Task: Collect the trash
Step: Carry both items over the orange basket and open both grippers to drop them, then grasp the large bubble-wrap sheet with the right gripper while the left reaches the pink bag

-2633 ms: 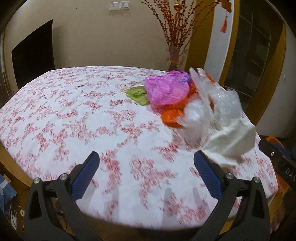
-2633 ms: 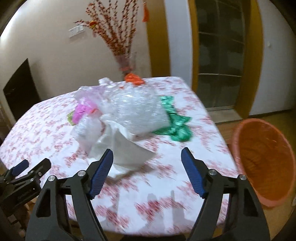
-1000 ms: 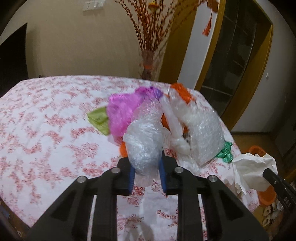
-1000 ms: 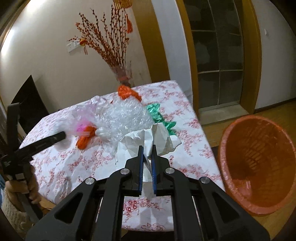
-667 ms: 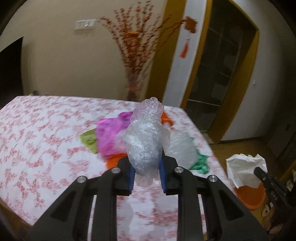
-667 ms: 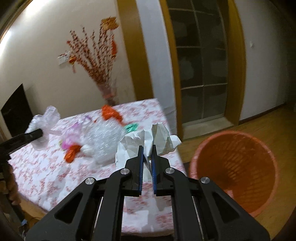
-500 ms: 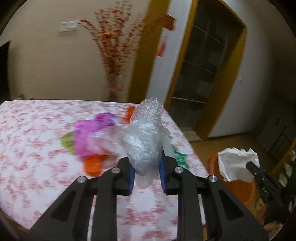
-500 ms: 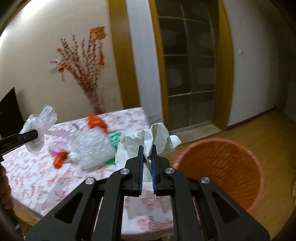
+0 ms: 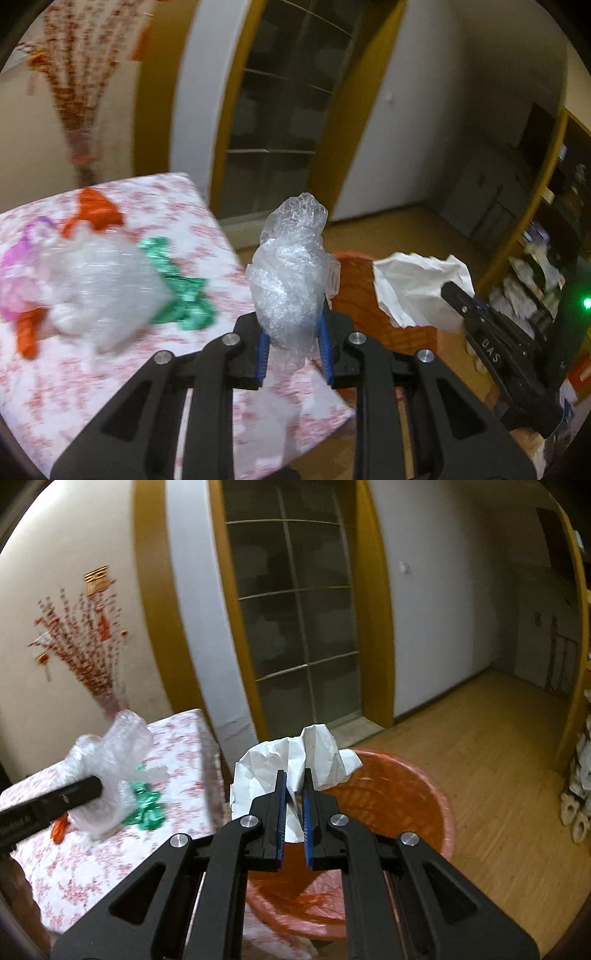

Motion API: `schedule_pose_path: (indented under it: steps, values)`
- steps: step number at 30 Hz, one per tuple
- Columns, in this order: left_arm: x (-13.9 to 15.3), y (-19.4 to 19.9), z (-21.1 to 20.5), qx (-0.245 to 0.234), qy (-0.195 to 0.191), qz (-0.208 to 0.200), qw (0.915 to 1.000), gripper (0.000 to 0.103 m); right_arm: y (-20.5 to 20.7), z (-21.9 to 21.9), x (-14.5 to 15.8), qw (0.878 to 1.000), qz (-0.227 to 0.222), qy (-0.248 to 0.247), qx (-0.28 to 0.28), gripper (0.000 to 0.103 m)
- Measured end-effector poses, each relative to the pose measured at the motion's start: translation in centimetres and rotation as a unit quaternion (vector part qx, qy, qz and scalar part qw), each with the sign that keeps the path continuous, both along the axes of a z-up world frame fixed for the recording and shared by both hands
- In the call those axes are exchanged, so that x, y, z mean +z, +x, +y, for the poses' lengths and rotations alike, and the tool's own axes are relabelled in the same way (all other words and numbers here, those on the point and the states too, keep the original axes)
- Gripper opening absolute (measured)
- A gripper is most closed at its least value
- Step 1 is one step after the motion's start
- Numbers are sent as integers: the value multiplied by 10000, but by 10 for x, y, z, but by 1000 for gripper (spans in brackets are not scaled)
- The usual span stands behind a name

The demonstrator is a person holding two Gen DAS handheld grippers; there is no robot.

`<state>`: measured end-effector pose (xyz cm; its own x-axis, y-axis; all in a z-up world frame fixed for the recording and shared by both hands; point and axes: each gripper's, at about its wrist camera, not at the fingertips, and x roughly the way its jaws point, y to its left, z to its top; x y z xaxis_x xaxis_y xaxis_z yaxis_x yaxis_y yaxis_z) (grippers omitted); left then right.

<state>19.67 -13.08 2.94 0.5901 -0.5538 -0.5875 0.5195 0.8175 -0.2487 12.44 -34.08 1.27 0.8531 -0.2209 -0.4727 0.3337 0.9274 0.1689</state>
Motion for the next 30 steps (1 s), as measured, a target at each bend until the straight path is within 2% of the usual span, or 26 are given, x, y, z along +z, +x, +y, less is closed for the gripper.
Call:
schedule_pose_path:
  steps: [11, 18, 20, 23, 26, 30]
  values:
    - [-43, 24, -64, -599, 154, 483, 9969, 23, -3, -37, -13, 9989, 36, 309, -347, 7]
    - [-53, 28, -90, -771, 218, 603, 9950, 23, 10, -49, -15, 9979, 43, 501, -417, 7]
    - [-57, 30, -97, -790, 238, 650, 9945, 24, 12, -53, -15, 9976, 43, 541, -433, 8]
    - [-64, 34, -102, -785, 266, 753, 9937, 32, 17, -60, -20, 9964, 87, 719, -431, 8]
    - [-71, 38, -103, -735, 314, 839, 9933, 40, 19, -66, -25, 9952, 145, 874, -420, 15]
    - [-75, 42, -94, -646, 323, 914, 9932, 47, 18, -65, -30, 9948, 200, 893, -442, 39]
